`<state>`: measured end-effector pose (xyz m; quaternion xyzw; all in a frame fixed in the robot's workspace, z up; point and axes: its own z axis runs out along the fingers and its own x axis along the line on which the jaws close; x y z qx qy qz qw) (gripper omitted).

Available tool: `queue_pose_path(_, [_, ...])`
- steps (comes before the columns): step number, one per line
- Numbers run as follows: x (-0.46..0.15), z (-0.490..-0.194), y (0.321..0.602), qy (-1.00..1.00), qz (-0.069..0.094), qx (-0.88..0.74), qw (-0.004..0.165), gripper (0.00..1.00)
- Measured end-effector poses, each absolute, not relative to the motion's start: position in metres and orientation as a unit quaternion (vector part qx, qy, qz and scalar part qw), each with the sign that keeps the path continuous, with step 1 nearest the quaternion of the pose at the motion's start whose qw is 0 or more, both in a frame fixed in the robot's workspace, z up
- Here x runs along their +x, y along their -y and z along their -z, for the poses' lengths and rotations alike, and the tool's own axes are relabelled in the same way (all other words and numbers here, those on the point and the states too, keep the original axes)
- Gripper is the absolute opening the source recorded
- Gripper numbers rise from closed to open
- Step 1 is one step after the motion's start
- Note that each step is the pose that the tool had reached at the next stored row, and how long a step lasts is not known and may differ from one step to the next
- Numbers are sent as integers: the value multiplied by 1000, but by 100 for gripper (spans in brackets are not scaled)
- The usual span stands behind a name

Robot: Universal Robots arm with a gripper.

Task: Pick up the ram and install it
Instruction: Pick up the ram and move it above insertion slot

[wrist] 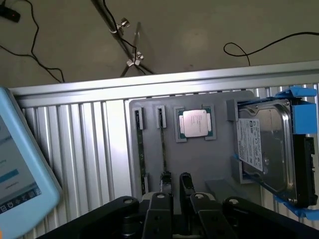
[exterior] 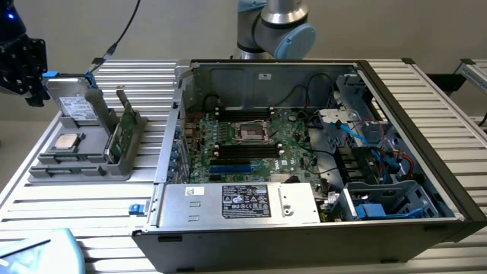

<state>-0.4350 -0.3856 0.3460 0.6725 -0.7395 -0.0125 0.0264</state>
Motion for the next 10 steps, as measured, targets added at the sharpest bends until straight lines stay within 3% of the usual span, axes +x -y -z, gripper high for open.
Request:
queue_pose_path(4, [-436,-346,386,739,12,673,26,39])
queue_pose_path(10, [-437,-342,397,730,13,683,25,39])
